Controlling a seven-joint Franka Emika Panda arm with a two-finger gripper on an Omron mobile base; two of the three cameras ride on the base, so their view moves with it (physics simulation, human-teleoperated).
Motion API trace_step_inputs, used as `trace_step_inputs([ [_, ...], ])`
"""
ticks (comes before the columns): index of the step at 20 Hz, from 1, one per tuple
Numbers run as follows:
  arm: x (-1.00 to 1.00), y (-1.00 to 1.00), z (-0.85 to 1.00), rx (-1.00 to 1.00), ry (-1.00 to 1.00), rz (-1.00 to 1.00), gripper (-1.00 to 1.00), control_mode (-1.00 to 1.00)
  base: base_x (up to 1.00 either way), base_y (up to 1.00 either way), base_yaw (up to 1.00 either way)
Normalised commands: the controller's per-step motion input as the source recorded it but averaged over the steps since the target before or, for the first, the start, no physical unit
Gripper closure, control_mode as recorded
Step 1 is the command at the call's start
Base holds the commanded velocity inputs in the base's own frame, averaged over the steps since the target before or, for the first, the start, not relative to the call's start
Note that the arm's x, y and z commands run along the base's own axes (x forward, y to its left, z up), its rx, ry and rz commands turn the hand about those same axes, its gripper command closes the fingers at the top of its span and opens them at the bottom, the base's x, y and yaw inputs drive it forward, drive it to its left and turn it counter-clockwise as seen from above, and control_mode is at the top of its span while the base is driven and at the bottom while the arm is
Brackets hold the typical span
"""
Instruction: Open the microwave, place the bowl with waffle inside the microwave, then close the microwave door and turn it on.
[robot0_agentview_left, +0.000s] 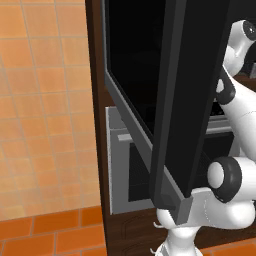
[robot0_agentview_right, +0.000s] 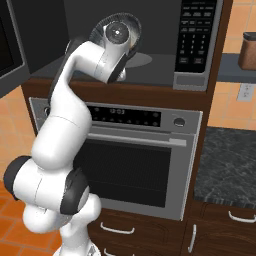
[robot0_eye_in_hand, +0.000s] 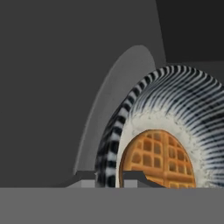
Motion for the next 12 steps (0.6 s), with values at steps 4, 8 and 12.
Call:
trace_step_inputs([
  [4,0.41,0.04,-0.13,0.00,0.00,0.00,1.00,-1.00,0.00,0.00,0.00],
  [8,0.32,0.02,-0.08,0.00,0.04,0.00,1.00,-1.00,0.00,0.00,0.00],
  [12,0.08,0.01,-0.13,0.00,0.01,0.00,1.00,-1.00,0.00,0.00,0.00],
])
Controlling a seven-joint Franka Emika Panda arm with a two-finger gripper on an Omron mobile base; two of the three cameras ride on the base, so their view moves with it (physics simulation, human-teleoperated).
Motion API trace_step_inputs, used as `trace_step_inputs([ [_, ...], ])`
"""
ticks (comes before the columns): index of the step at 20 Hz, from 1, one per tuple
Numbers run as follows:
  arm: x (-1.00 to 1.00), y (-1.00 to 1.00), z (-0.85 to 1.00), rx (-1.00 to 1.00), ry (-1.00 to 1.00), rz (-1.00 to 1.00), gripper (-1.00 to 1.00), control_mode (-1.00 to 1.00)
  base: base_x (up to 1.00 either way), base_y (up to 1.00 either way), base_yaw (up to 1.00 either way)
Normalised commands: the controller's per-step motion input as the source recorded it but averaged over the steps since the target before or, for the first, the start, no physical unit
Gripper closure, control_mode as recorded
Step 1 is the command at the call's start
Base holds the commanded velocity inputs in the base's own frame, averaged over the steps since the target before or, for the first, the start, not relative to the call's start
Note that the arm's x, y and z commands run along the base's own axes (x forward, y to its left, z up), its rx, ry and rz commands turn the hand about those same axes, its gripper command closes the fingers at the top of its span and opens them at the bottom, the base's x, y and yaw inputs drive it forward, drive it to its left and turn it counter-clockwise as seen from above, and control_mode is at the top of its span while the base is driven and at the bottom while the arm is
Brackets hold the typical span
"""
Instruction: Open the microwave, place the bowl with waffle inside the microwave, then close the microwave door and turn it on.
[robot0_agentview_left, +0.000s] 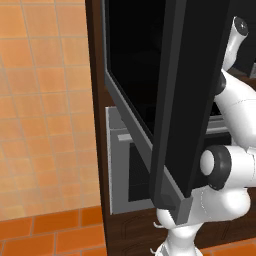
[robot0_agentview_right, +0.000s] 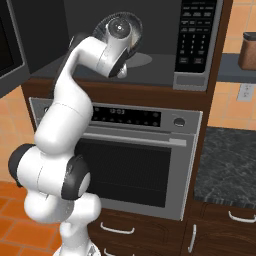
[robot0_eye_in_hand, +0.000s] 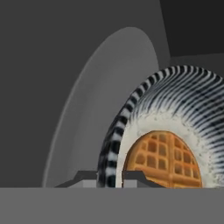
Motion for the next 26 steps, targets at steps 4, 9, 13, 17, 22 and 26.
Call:
trace_step_inputs([
  [4,0.00,0.00,-0.02,0.00,0.00,0.00,-1.00,-1.00,0.00,0.00,0.00],
  [9,-0.10,0.00,0.00,0.00,-0.06,0.00,-1.00,-1.00,0.00,0.00,0.00],
  [13,-0.28,0.00,0.01,0.00,-0.27,0.00,-1.00,-1.00,0.00,0.00,0.00],
  [17,-0.50,0.00,0.00,0.00,-0.30,0.00,-1.00,-1.00,0.00,0.00,0.00],
  [22,-0.91,0.00,0.05,-0.01,-0.16,0.00,-1.00,-1.00,0.00,0.00,0.00],
  [26,-0.78,0.00,0.17,-0.11,-0.02,0.00,-1.00,-1.00,0.00,0.00,0.00],
])
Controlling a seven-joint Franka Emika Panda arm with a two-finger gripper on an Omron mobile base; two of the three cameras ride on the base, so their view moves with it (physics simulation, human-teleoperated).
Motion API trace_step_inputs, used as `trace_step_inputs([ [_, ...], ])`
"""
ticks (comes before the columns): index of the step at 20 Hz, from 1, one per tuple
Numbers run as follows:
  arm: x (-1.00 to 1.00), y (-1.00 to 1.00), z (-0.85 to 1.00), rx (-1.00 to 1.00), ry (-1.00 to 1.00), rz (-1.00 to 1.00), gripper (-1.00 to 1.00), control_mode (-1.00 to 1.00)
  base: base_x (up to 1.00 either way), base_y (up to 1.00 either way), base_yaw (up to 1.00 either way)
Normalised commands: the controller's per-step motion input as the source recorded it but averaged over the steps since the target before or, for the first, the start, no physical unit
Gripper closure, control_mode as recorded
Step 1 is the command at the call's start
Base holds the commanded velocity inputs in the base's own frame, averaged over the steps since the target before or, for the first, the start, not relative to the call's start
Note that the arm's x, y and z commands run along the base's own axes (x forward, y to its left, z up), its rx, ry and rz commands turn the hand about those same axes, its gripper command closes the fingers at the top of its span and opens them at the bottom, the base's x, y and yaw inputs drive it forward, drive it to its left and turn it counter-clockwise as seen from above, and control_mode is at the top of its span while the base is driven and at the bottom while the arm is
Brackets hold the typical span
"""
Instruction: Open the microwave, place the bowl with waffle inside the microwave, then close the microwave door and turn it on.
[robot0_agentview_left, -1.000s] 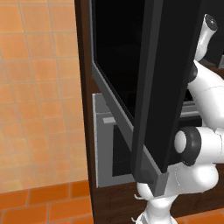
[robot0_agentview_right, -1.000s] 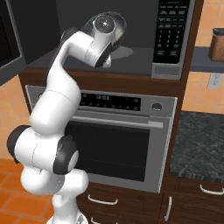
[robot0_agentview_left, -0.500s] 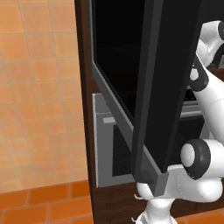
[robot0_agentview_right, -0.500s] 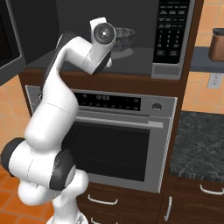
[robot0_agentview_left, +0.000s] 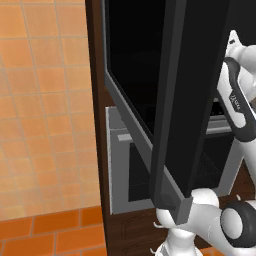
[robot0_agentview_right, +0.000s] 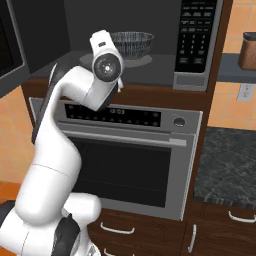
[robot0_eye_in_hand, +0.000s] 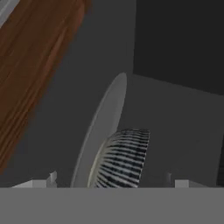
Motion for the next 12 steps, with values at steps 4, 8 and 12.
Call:
trace_step_inputs([
  [4,-0.56,0.08,0.03,-0.18,-0.01,0.00,-1.00,-1.00,0.00,0.00,0.00],
  [8,-0.26,0.11,0.14,-0.12,-0.02,-0.02,-1.00,-1.00,0.00,0.00,0.00],
  [12,-0.41,-0.08,0.16,0.18,0.00,-0.30,-1.00,-1.00,0.00,0.00,0.00],
])
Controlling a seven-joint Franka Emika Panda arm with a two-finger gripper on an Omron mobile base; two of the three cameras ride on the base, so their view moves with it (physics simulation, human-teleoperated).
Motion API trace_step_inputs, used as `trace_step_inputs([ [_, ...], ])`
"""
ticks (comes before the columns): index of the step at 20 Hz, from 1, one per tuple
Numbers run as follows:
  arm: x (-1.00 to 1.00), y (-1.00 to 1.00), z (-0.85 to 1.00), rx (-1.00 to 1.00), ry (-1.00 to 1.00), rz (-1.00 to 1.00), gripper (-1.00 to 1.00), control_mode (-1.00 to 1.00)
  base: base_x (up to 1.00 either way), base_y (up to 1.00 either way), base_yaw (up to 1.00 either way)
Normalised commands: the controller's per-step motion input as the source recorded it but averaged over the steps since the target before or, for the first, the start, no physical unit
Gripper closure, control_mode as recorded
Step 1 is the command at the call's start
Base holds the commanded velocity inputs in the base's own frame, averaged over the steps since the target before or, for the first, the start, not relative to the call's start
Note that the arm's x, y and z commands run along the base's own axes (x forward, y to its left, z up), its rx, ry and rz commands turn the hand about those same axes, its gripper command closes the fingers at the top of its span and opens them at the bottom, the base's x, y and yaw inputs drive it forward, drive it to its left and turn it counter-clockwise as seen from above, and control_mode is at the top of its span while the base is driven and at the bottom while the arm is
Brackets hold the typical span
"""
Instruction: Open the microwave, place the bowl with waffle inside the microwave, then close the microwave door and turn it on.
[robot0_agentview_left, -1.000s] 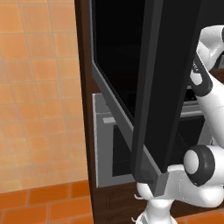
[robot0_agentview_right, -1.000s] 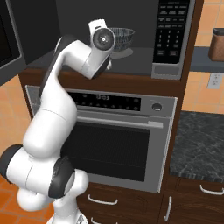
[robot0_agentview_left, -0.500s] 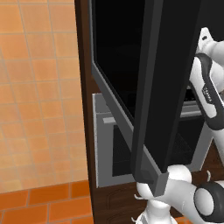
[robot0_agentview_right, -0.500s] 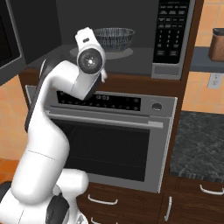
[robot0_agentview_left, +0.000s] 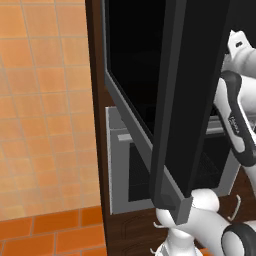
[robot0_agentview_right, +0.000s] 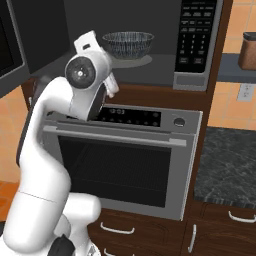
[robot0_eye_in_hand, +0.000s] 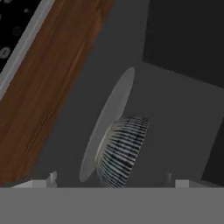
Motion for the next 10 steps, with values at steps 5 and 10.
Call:
trace_step_inputs([
  [5,-0.35,-0.01,0.00,0.50,-0.02,-0.42,-1.00,-1.00,0.00,0.00,0.00],
  [10,-0.03,0.00,0.00,0.60,-0.13,-0.24,-1.00,-1.00,0.00,0.00,0.00],
])
